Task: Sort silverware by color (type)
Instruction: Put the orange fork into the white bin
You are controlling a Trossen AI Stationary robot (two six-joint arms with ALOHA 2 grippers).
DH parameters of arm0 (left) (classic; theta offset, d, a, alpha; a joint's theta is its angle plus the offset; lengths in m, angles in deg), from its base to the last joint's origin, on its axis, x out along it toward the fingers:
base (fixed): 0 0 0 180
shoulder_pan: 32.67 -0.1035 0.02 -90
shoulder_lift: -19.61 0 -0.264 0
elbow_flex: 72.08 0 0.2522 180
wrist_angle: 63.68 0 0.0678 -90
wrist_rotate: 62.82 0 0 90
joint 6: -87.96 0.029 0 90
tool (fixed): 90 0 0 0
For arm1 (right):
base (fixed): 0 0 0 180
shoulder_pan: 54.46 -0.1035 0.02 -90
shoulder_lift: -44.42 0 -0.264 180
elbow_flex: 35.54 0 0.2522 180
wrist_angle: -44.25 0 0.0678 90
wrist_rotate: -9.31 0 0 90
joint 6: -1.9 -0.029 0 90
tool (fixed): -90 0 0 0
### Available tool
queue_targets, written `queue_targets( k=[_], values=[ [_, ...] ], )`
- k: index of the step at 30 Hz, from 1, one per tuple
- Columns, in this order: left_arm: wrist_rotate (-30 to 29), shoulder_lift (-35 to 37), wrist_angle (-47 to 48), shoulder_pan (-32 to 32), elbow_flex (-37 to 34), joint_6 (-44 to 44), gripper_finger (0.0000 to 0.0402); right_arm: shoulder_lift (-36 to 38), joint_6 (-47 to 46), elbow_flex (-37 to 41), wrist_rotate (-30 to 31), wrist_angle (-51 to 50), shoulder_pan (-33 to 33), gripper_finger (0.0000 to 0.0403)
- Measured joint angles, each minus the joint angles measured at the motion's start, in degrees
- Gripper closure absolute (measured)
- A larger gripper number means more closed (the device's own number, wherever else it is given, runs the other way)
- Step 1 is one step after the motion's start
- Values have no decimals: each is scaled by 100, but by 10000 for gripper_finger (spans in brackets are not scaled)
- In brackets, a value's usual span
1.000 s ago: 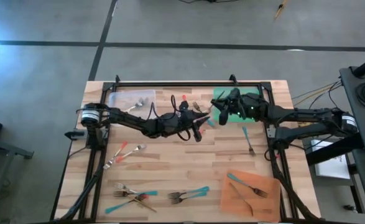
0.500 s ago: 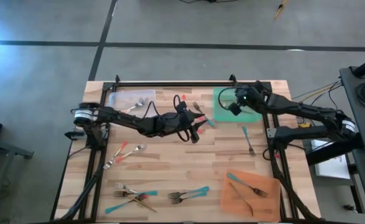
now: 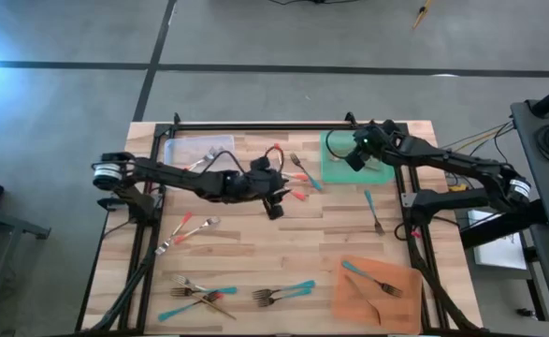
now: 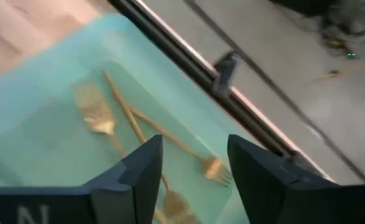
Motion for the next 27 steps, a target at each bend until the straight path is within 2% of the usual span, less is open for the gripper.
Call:
queue_targets(
  k=[4, 7, 9, 13, 18, 20, 22, 27],
  values=[
    [282, -103, 934, -88, -7, 700, 283, 34, -108, -219, -978, -171, 0, 219],
    [333, -191, 1100, -250, -7, 1158, 283, 35, -110, -327, -1706, -189, -2, 221],
    [497, -275, 1073, -402, -7, 1328, 283, 35, -109, -363, -1924, -189, -2, 225],
    [875, -486, 1012, -766, 34, 1419, 283, 40, -108, -377, -1930, -195, -2, 232],
    [943, -782, 1037, -1100, 232, 1524, 283, 40, -97, -379, -1930, -193, -2, 238],
    [1216, -895, 1082, -1188, 381, 1562, 283, 40, -42, -379, -1930, -192, -2, 240],
    [1462, -1051, 1273, -1252, 559, 1595, 283, 40, -12, -379, -1928, -191, -1, 241],
    [1486, -1506, 2154, -1324, 1198, 1970, 283, 37, 52, -379, -1905, -189, 0, 241]
  ],
)
